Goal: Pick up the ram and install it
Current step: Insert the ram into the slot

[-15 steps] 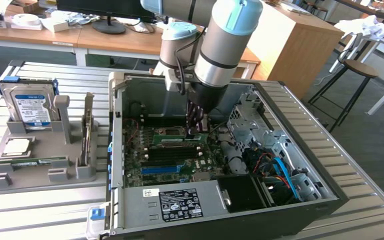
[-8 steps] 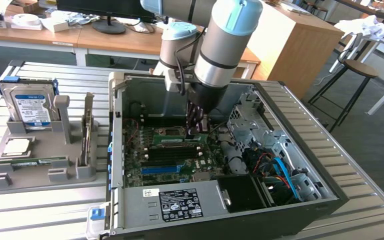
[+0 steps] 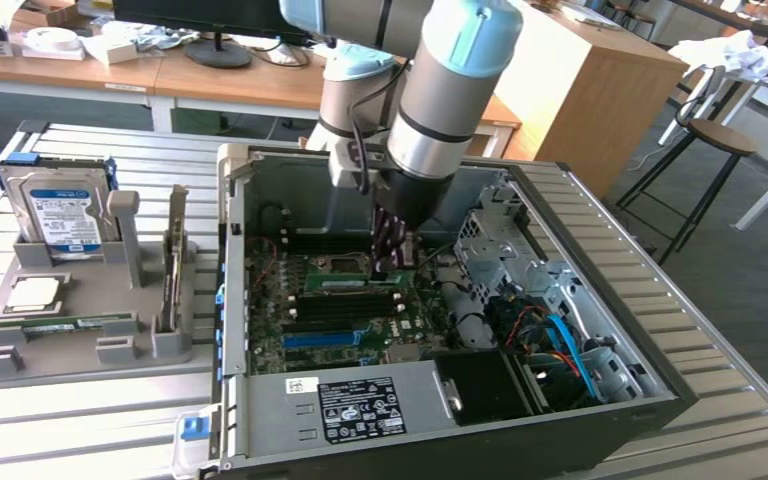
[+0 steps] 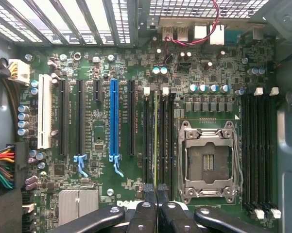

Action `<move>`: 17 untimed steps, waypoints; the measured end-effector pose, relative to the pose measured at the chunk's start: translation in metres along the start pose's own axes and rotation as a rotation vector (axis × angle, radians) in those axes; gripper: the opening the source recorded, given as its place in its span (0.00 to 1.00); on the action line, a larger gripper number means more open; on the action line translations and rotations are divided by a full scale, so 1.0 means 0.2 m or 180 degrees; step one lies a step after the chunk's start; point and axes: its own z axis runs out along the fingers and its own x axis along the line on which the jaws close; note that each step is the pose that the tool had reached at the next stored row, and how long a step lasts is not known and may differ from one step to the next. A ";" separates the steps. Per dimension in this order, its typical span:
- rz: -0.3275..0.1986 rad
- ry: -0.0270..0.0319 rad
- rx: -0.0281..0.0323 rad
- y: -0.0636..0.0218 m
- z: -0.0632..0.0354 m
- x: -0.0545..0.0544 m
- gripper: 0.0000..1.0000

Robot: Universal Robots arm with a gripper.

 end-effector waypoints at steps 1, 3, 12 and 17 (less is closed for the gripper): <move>0.0000 0.0000 0.0000 0.000 0.003 0.00 0.11; 0.0000 0.0000 0.0000 0.000 0.009 0.00 0.11; 0.0000 -0.0001 0.0001 0.000 0.017 0.00 0.11; 0.0000 0.0000 0.0001 0.002 0.028 0.00 0.11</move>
